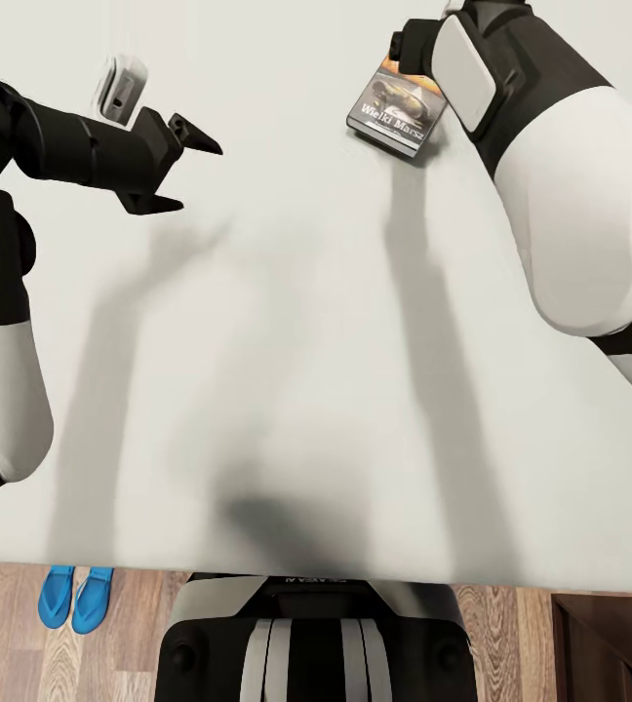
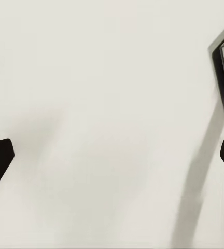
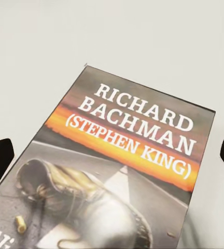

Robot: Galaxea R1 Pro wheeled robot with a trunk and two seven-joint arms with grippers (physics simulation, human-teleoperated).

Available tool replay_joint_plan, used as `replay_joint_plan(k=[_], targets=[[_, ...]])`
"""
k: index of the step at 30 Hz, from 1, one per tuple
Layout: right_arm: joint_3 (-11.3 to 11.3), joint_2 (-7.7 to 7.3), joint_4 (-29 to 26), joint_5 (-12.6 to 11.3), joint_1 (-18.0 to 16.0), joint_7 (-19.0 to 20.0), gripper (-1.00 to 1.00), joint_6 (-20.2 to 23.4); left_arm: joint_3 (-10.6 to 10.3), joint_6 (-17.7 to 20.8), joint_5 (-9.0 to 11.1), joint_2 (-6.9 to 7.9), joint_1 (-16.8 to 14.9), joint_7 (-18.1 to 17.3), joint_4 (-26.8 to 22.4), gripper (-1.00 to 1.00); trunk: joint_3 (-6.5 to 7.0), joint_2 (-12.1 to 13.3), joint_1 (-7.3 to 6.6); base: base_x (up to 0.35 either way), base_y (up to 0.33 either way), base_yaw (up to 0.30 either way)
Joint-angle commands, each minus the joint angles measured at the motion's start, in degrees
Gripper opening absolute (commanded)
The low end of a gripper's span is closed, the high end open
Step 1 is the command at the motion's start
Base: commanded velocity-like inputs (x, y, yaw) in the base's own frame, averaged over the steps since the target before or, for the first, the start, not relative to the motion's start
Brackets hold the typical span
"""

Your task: In the bedroom, move the book from the bed onto either nightstand, and place the two sandals side by side next to the bed.

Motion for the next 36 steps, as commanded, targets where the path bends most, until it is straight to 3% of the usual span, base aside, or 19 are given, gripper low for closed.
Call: replay_joint_plan(k=[1,19,32,36], targets=[[-0.18,0.04,-0.09,-0.22,-0.01,-0.21,1.0,0.22,-0.02,0.41,0.4,0.03,-0.05,0.52,-0.03,1.0,-0.02,-0.01,0.0,0.0,0.0,0.0],[-0.18,0.04,-0.09,-0.22,-0.01,-0.21,1.0,0.22,-0.02,0.41,0.4,0.03,-0.05,0.52,-0.03,1.0,-0.02,-0.01,0.0,0.0,0.0,0.0],[0.57,0.04,3.35,1.87,-0.32,-0.34,1.0,-0.84,-0.44,3.27,-3.91,-1.13,-0.41,0.37,4.17,1.0,-0.02,-0.01,0.0,0.0,0.0,-0.092],[0.6,0.04,3.5,1.98,0.47,0.95,1.0,-1.28,-0.33,3.51,-4.14,-1.14,-0.44,0.3,5.35,1.0,-0.02,-0.01,0.0,0.0,0.0,-0.037]])
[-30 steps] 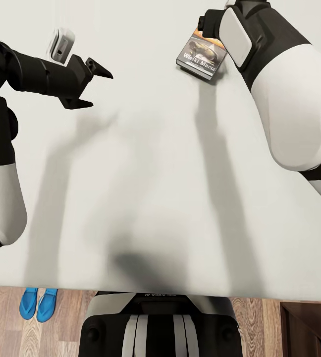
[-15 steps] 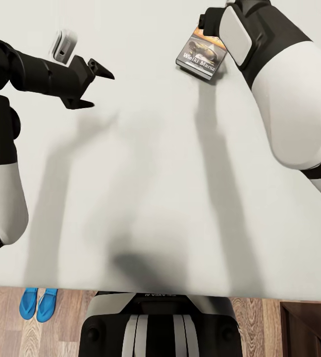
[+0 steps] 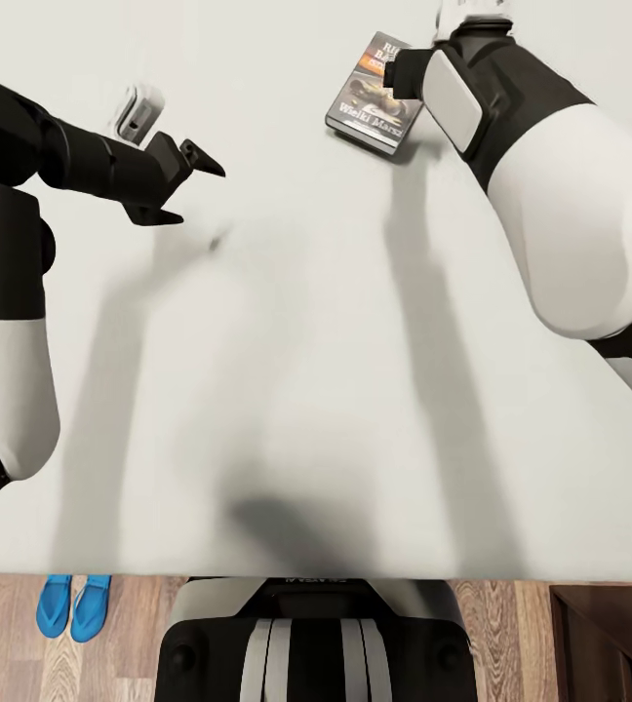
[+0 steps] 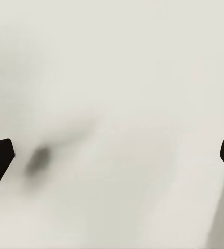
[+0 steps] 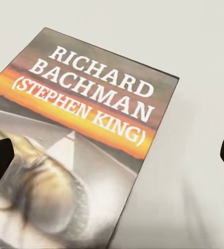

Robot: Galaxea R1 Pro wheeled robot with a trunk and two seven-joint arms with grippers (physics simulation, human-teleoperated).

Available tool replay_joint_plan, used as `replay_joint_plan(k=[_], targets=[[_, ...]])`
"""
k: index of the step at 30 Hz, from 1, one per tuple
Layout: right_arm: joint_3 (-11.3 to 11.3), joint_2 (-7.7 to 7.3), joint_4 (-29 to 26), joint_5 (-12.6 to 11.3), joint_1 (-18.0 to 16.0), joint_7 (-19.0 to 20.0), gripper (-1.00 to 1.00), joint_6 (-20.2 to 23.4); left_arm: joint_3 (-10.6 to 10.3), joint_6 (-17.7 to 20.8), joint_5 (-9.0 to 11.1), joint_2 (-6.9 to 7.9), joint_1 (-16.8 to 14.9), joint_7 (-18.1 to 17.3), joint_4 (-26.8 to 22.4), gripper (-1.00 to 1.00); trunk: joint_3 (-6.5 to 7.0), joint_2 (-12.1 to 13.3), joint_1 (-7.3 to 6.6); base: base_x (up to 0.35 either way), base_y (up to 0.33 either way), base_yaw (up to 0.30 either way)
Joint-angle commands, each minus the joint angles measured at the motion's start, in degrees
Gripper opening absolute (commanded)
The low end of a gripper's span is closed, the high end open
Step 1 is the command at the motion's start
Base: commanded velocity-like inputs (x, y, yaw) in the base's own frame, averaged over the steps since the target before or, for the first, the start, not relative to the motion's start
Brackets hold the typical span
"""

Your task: In the bedroom, move the book from the bed onto either nightstand, and place the two sandals side by side next to the bed.

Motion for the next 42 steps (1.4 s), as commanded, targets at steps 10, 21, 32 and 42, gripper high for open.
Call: replay_joint_plan(k=[10,21,32,42], targets=[[0.02,0.03,-0.06,0.07,0.69,2.66,1.0,-0.46,0.05,0.64,0.41,0.1,-0.12,0.48,-0.26,1.0,-0.02,-0.01,0.0,0.0,0.0,-0.011],[0.04,0.03,-0.07,0.08,0.94,3.13,1.0,-5.13,0.06,0.75,1.96,0.43,-0.53,0.68,-0.51,1.0,-0.02,-0.01,0.0,0.0,0.0,-0.001],[0.04,0.03,0.31,0.16,1.94,8.54,1.0,-9.81,-0.06,0.81,3.55,0.77,-0.93,0.68,-0.6,1.0,-0.02,-0.01,0.0,0.0,0.0,0.0],[-0.08,0.03,1.02,0.24,2.17,10.22,1.0,-10.87,-0.18,0.86,3.75,0.28,-1.71,0.58,-3.59,1.0,-0.02,-0.01,0.0,0.0,0.0,0.0]])
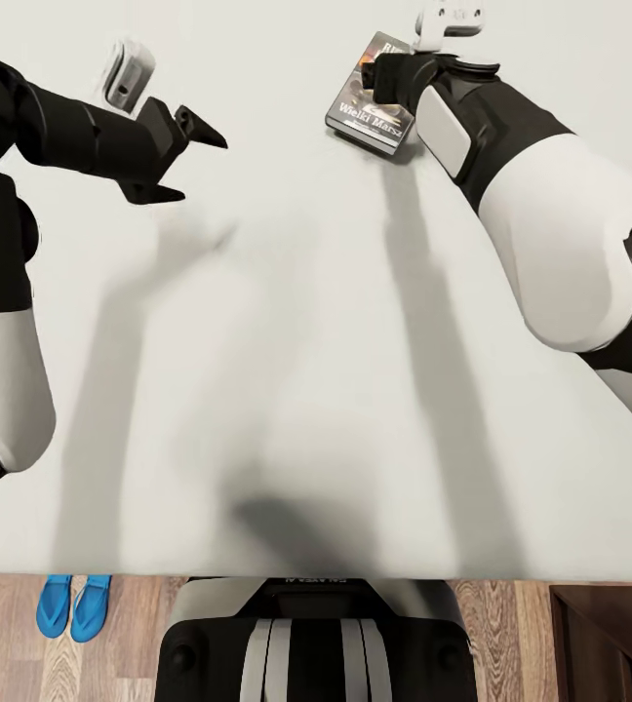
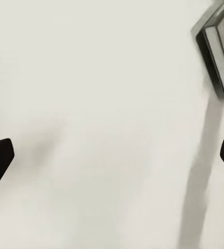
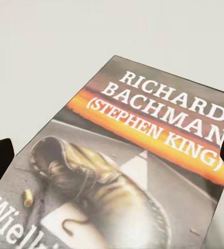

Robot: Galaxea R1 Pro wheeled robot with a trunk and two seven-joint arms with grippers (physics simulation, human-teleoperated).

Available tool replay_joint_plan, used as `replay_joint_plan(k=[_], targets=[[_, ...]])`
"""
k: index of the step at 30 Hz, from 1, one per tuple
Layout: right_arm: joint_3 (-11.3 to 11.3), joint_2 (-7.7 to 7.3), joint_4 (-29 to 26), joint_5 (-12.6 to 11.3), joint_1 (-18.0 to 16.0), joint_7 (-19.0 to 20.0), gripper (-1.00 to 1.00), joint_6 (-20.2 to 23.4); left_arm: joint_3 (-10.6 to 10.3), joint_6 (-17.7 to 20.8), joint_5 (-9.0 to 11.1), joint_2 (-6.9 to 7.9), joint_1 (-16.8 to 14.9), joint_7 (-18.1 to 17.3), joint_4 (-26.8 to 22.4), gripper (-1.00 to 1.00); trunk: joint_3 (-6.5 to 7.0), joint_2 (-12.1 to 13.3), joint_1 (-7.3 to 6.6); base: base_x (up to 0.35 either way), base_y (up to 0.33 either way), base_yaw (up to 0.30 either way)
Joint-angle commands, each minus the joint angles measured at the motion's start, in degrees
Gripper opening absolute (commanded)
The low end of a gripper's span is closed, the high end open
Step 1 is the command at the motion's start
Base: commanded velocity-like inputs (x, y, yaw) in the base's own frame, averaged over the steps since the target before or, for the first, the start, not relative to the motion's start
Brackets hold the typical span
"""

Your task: In the bedroom, move the book from the bed onto either nightstand, and place the two sandals side by side next to the bed.

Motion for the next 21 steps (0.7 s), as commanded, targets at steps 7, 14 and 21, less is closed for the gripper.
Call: replay_joint_plan(k=[7,14,21], targets=[[-0.15,0.03,1.0,0.03,0.11,0.09,1.0,0.19,-0.11,0.07,2.56,0.4,-1.96,0.92,-3.46,1.0,-0.02,-0.01,0.0,0.0,0.0,0.0],[-0.2,0.03,1.29,0.03,0.41,0.12,1.0,0.15,-0.08,-0.06,4.61,0.68,-2.38,1.24,-5.38,1.0,-0.02,-0.01,0.0,0.0,0.0,0.0],[-0.22,0.03,1.53,0.02,1.23,0.13,1.0,0.16,-0.11,-0.1,5.09,0.74,-2.43,1.32,-6.05,1.0,-0.02,-0.01,0.0,0.0,0.0,0.0]])
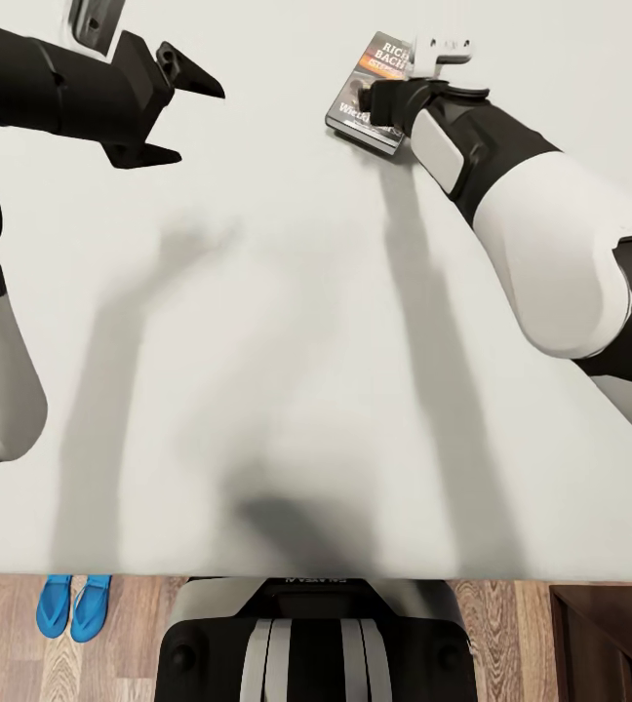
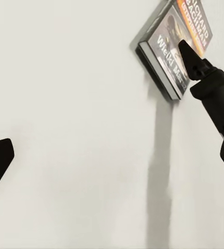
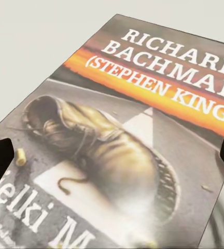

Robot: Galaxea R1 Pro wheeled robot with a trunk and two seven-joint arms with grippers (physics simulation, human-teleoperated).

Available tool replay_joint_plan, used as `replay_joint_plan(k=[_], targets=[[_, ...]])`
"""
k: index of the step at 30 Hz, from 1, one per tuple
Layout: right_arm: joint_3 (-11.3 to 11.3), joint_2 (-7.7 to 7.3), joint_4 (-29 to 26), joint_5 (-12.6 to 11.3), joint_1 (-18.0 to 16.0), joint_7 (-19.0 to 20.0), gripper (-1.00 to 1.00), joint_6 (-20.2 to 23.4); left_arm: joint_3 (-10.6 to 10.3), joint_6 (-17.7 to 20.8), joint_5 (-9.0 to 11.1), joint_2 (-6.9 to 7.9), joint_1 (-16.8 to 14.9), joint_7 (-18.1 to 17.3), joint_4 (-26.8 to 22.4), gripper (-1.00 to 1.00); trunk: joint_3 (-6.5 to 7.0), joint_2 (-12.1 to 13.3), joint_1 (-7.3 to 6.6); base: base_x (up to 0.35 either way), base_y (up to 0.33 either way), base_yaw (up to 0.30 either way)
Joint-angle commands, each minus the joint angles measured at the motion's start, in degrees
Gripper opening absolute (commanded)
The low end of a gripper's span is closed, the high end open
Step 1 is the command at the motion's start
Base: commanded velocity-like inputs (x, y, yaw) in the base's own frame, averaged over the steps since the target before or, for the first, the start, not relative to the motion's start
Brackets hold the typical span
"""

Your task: In the bedroom, move the book from the bed onto either nightstand, and place the two sandals side by side next to the bed.

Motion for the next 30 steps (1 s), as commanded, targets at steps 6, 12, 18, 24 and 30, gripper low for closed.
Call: replay_joint_plan(k=[6,12,18,24,30], targets=[[-0.16,0.03,0.24,-0.07,0.13,-0.2,1.0,0.76,-0.11,0.38,0.63,0.05,-0.01,0.58,-0.12,1.0,-0.02,-0.01,0.0,0.0,0.0,0.0],[-0.21,0.03,1.02,-0.16,0.13,-0.41,1.0,1.15,-0.19,0.23,1.93,0.13,0.0,0.55,-0.15,1.0,-0.02,-0.01,0.0,0.0,0.0,0.0],[-0.22,0.03,1.73,-0.79,0.12,-0.78,1.0,1.34,-0.33,0.14,2.92,0.55,0.0,0.51,-0.16,1.0,-0.02,-0.01,0.0,0.0,0.0,0.0],[-0.22,0.03,2.01,-1.5,0.11,-1.75,1.0,2.75,-0.63,0.07,3.29,0.77,0.19,0.5,-0.16,1.0,-0.02,-0.01,0.0,0.0,0.0,0.0],[-0.41,0.03,2.03,-1.73,0.05,-2.79,1.0,4.51,-0.62,0.1,3.31,0.77,0.46,0.28,-0.16,1.0,-0.02,-0.01,0.0,0.0,0.0,0.0]])
